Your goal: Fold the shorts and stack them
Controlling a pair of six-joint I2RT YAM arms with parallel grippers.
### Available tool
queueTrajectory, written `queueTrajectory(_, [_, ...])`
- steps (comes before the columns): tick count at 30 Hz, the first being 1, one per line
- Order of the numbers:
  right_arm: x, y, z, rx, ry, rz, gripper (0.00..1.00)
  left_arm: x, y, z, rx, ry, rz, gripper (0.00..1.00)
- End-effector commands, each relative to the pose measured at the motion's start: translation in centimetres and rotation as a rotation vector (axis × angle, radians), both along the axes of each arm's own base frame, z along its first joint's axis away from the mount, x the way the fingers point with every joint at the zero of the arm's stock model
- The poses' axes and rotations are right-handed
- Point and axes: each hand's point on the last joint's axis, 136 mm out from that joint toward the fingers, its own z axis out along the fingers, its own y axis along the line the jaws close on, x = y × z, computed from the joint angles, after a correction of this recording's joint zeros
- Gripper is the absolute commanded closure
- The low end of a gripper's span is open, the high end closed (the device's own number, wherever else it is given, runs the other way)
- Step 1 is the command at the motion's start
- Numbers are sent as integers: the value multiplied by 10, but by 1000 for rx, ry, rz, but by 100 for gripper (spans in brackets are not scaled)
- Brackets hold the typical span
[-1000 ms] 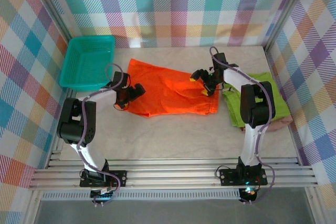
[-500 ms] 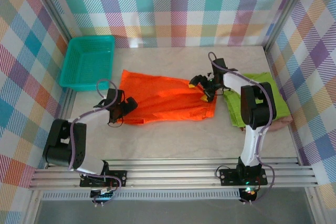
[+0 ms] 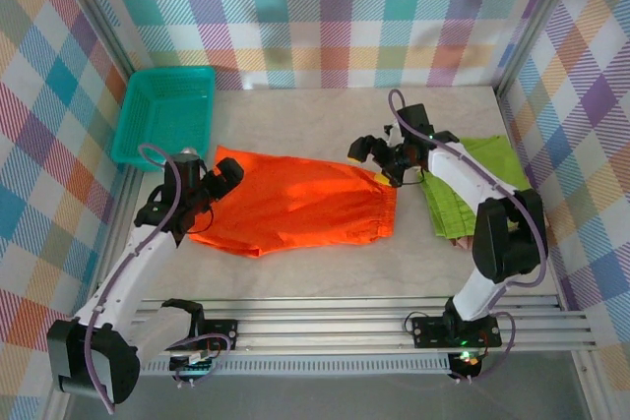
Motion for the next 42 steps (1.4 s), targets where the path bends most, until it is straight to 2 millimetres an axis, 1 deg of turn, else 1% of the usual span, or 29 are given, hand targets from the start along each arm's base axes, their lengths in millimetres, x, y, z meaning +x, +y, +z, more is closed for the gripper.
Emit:
queueTrajectory(1, [14,-8,-23,-53,40,-6,1,-8,-13,-30,-15,92,-48,0])
queueTrajectory(4, [27,-12,-42,-53,81,-26,2,-10,-13,-65,-5,153,-29,0])
queueTrajectory(5, [30,-14,-49,-48,97,-30,2,-14,-11,-79,2,183,-20,0])
queueTrajectory(6, [34,-15,-54,-45,108,-34,2,-13,-10,-88,6,184,-12,0])
queueTrajectory(9, [42,-21,-69,-43,137,-50,2,-23,0,-117,45,244,20,0])
queueTrajectory(12, [47,-25,-80,-42,153,-60,2,-33,9,-137,84,288,53,0])
queueTrajectory(16, [49,-31,-99,-43,196,-77,2,-47,22,-163,133,362,100,0])
queueTrajectory(18, [50,-31,-103,-35,206,-77,2,-53,24,-172,143,395,108,0])
queueTrajectory(20, [51,-30,-100,-18,196,-73,2,-56,26,-176,148,409,114,0])
queueTrajectory(22, [53,-25,-86,17,160,-65,2,-54,24,-171,144,399,104,0])
queueTrajectory(23, [53,-24,-75,31,132,-63,2,-51,23,-164,142,383,99,0])
queueTrajectory(25, [50,-23,-48,48,67,-58,1,-43,18,-141,123,326,75,0])
queueTrajectory(26, [47,-24,-36,50,38,-55,1,-43,16,-131,117,317,60,0])
queueTrajectory(27, [42,-27,-22,46,-4,-56,1,-38,11,-114,101,279,35,0])
queueTrajectory(29, [29,-34,-1,24,-83,-60,1,-26,-3,-76,62,187,-32,0])
queueTrajectory(31, [11,-45,12,-15,-180,-67,1,-21,-17,-42,22,114,-91,0])
queueTrajectory(33, [-5,-57,12,-60,-238,-84,1,-18,-30,-20,-7,72,-139,0])
queueTrajectory(34, [-14,-63,9,-82,-256,-94,3,-16,-39,-14,-27,65,-166,0])
queueTrajectory(36, [-29,-75,-3,-122,-230,-110,0,-14,-56,-11,-68,69,-203,0])
queueTrajectory(38, [-40,-84,-19,-150,-179,-121,0,-12,-76,-14,-93,69,-243,0])
queueTrajectory(39, [-45,-84,-26,-138,-154,-111,1,-11,-86,-19,-94,74,-258,0])
queueTrajectory(41, [-53,-76,-37,-72,-121,-79,2,-8,-100,-29,-98,79,-276,0])
queueTrajectory(42, [-56,-71,-42,-32,-111,-65,2,-7,-105,-39,-97,97,-278,0])
